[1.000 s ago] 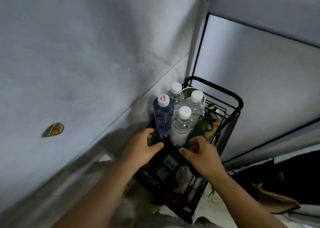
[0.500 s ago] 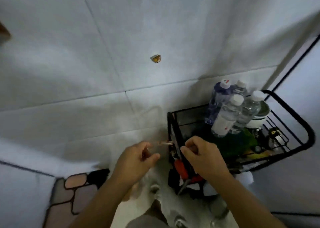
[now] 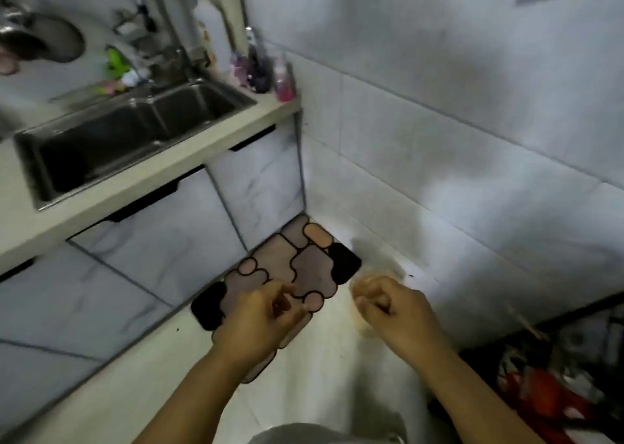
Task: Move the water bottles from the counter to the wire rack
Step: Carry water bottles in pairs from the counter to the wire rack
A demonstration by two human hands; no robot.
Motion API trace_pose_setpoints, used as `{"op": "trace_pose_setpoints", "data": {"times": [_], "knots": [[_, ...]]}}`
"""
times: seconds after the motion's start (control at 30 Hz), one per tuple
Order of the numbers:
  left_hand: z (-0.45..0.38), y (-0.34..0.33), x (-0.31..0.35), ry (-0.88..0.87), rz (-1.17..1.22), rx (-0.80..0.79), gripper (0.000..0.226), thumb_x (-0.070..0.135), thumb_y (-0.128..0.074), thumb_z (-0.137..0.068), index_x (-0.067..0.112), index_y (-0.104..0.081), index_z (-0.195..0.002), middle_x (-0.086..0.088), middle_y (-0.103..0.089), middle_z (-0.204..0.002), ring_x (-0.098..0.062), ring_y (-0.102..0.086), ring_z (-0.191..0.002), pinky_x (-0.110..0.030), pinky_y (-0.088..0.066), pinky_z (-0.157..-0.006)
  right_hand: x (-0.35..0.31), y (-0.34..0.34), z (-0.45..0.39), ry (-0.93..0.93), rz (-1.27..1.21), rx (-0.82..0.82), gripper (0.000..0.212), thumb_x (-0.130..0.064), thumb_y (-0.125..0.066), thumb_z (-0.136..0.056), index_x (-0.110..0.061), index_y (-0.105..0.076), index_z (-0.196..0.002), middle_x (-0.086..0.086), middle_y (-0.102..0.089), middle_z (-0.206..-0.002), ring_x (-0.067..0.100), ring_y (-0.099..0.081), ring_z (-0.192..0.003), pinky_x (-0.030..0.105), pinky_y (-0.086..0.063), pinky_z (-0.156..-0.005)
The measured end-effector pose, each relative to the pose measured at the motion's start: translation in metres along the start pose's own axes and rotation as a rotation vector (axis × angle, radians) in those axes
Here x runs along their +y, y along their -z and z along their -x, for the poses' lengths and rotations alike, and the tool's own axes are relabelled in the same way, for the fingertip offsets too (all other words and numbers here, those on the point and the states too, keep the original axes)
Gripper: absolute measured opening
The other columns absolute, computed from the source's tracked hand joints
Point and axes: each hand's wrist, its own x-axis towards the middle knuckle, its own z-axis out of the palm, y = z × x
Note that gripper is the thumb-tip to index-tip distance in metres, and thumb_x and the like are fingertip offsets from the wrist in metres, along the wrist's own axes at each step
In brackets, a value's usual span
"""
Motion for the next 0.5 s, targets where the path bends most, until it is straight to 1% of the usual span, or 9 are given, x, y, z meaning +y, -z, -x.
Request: {"op": "trace_pose_setpoints", "data": {"times": [0.03, 0.07, 0.17, 0.2, 0.27, 0.3, 0.37, 0.43, 0.5], "knots": [[0.012, 0.017, -0.024, 0.049, 0.019, 0.04, 0.039, 0.039, -0.066, -0.08, 0.023, -0.061, -0.115, 0.009, -0.065, -0.088, -0.002, -0.059, -0.078, -0.01, -0.041, -0.061, -0.016, -0.022, -0.002, 0.04, -0.006, -0.042, 0.017, -0.032, -0.063, -0.082, -0.018, -0.064, -0.089, -0.005, -0.061, -0.071, 0.008, -0.057, -0.067, 0.023, -0.048, -0.065], [0.024, 0.033, -0.048, 0.094, 0.038, 0.077, 0.039, 0.038, -0.067, -0.08, 0.023, -0.061, -0.115, 0.007, -0.066, -0.09, -0.004, -0.06, -0.079, -0.011, -0.041, -0.063, -0.033, -0.044, -0.004, 0.075, 0.012, -0.08, 0.018, -0.033, -0.063, -0.082, -0.016, -0.064, -0.089, -0.009, -0.056, -0.064, 0.004, -0.052, -0.062, 0.023, -0.047, -0.061], [0.061, 0.081, -0.111, 0.209, 0.055, 0.157, 0.037, 0.039, -0.067, -0.08, 0.025, -0.062, -0.114, 0.007, -0.067, -0.088, -0.004, -0.06, -0.078, -0.01, -0.041, -0.063, -0.082, -0.105, 0.002, 0.163, 0.048, -0.18, 0.02, -0.033, -0.062, -0.083, -0.014, -0.061, -0.088, -0.015, -0.046, -0.057, -0.001, -0.045, -0.055, 0.013, -0.036, -0.052], [0.074, 0.098, -0.132, 0.246, 0.057, 0.184, 0.036, 0.04, -0.066, -0.08, 0.026, -0.061, -0.113, 0.008, -0.066, -0.087, -0.003, -0.06, -0.078, -0.01, -0.041, -0.063, -0.099, -0.126, 0.005, 0.189, 0.049, -0.226, 0.02, -0.033, -0.061, -0.084, -0.014, -0.061, -0.089, -0.015, -0.046, -0.057, -0.002, -0.045, -0.055, 0.011, -0.036, -0.051], [0.097, 0.129, -0.169, 0.306, 0.069, 0.241, 0.036, 0.041, -0.065, -0.08, 0.027, -0.061, -0.113, 0.007, -0.066, -0.087, -0.004, -0.059, -0.079, -0.013, -0.042, -0.065, -0.131, -0.166, 0.009, 0.231, 0.065, -0.306, 0.019, -0.034, -0.06, -0.085, -0.016, -0.06, -0.091, -0.017, -0.048, -0.06, -0.002, -0.05, -0.059, 0.009, -0.042, -0.056], [0.106, 0.142, -0.186, 0.331, 0.07, 0.269, 0.036, 0.042, -0.065, -0.08, 0.027, -0.061, -0.112, 0.007, -0.066, -0.088, -0.004, -0.059, -0.079, -0.014, -0.043, -0.066, -0.146, -0.184, 0.012, 0.249, 0.076, -0.342, 0.02, -0.034, -0.06, -0.085, -0.016, -0.061, -0.093, -0.016, -0.051, -0.062, 0.0, -0.053, -0.063, 0.012, -0.045, -0.061], [0.121, 0.166, -0.213, 0.38, 0.081, 0.315, 0.036, 0.043, -0.064, -0.08, 0.027, -0.06, -0.112, 0.007, -0.065, -0.088, -0.003, -0.059, -0.079, -0.013, -0.042, -0.066, -0.176, -0.214, 0.016, 0.274, 0.09, -0.414, 0.018, -0.036, -0.059, -0.085, -0.019, -0.059, -0.093, -0.013, -0.055, -0.067, 0.005, -0.057, -0.07, 0.023, -0.049, -0.069], [0.135, 0.186, -0.238, 0.418, 0.112, 0.362, 0.036, 0.042, -0.064, -0.081, 0.027, -0.06, -0.114, 0.007, -0.065, -0.09, -0.002, -0.058, -0.08, -0.011, -0.041, -0.065, -0.204, -0.242, 0.019, 0.294, 0.117, -0.463, 0.016, -0.036, -0.057, -0.086, -0.021, -0.058, -0.089, -0.008, -0.061, -0.07, 0.008, -0.059, -0.071, 0.027, -0.05, -0.07], [0.144, 0.2, -0.257, 0.45, 0.15, 0.403, 0.036, 0.04, -0.064, -0.081, 0.026, -0.06, -0.115, 0.008, -0.065, -0.092, -0.002, -0.059, -0.082, -0.012, -0.043, -0.067, -0.23, -0.264, 0.021, 0.324, 0.133, -0.495, 0.013, -0.035, -0.057, -0.086, -0.023, -0.056, -0.086, -0.008, -0.061, -0.068, 0.008, -0.058, -0.068, 0.027, -0.049, -0.069]]}}
